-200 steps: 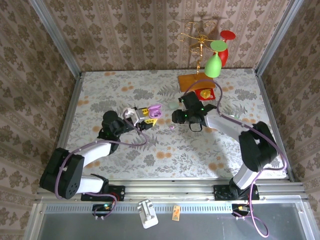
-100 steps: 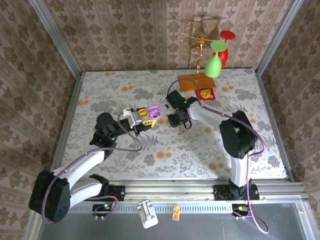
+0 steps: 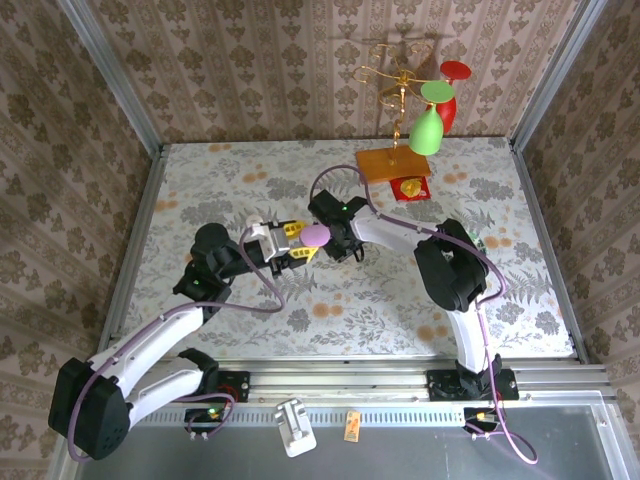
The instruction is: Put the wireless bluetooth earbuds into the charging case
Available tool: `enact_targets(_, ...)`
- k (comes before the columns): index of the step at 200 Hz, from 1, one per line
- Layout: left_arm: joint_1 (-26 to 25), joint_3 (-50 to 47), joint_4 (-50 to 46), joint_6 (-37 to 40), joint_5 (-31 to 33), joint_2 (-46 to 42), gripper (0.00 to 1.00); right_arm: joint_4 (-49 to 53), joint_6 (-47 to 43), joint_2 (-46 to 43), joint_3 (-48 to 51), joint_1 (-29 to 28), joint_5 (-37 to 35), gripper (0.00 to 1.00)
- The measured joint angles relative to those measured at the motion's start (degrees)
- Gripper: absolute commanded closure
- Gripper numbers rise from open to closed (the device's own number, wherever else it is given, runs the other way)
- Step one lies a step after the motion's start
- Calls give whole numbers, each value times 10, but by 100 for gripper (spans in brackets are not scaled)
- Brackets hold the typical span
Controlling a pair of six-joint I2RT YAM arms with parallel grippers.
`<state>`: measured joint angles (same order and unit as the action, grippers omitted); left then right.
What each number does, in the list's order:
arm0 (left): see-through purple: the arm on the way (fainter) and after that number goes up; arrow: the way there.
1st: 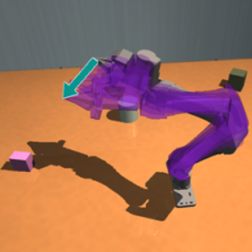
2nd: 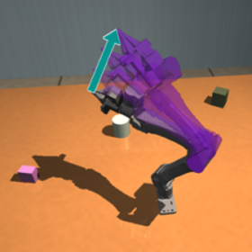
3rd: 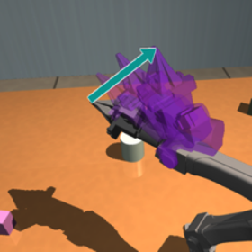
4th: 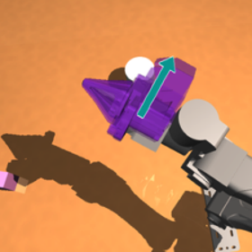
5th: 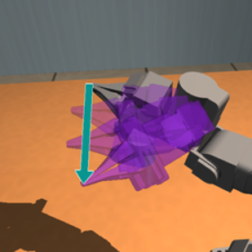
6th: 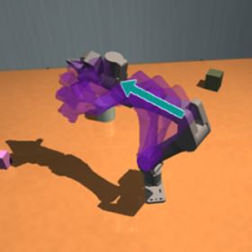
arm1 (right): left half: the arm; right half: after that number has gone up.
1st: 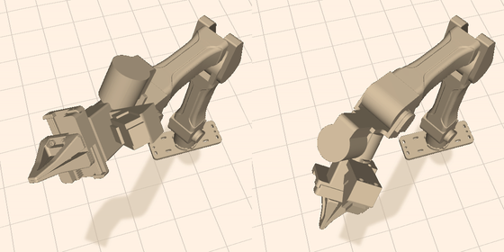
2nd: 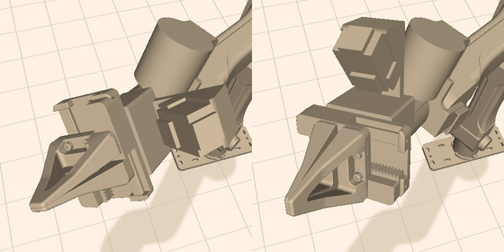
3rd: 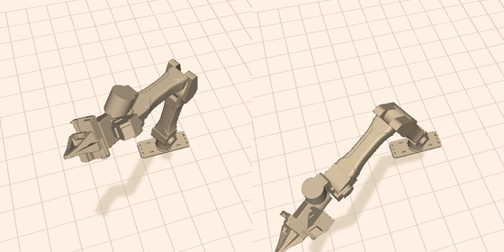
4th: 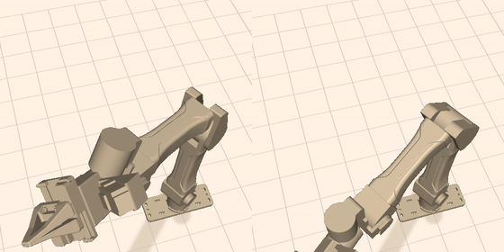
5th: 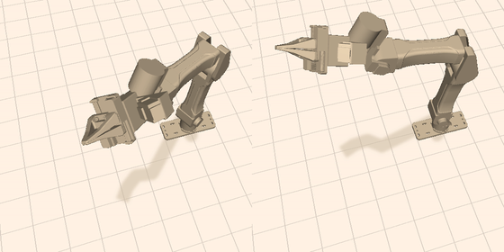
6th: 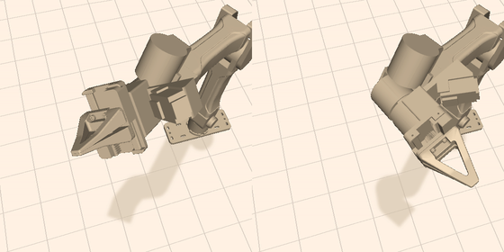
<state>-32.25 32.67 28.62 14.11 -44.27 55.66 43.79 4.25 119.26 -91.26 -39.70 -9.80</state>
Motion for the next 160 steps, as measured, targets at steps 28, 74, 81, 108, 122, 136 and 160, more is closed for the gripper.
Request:
enact_targets(28, 0, 0, 0, 6, 2, 0, 76, 5, -3, 18, -16, -2, -6, 73)
enact_targets(74, 0, 0, 0, 7, 11, 2, 77, 12, -2, 25, -24, -4, -13, 70)
enact_targets(81, 0, 0, 1, 7, 12, 2, 77, 9, -2, 24, -21, -4, -14, 70)
enact_targets(108, 0, 0, 2, 5, 17, 10, 77, 1, -2, 23, -8, -4, -19, 70)
enact_targets(122, 3, 0, 6, -4, 21, 17, 77, -7, 2, 11, 12, -1, -20, 68)
enact_targets(136, 12, 0, 14, -15, 22, 23, 77, -26, 7, -23, 52, 4, -16, 67)
enact_targets(160, 30, -3, 39, -39, 23, 37, 77, -69, 16, -132, 140, 25, 8, 57)
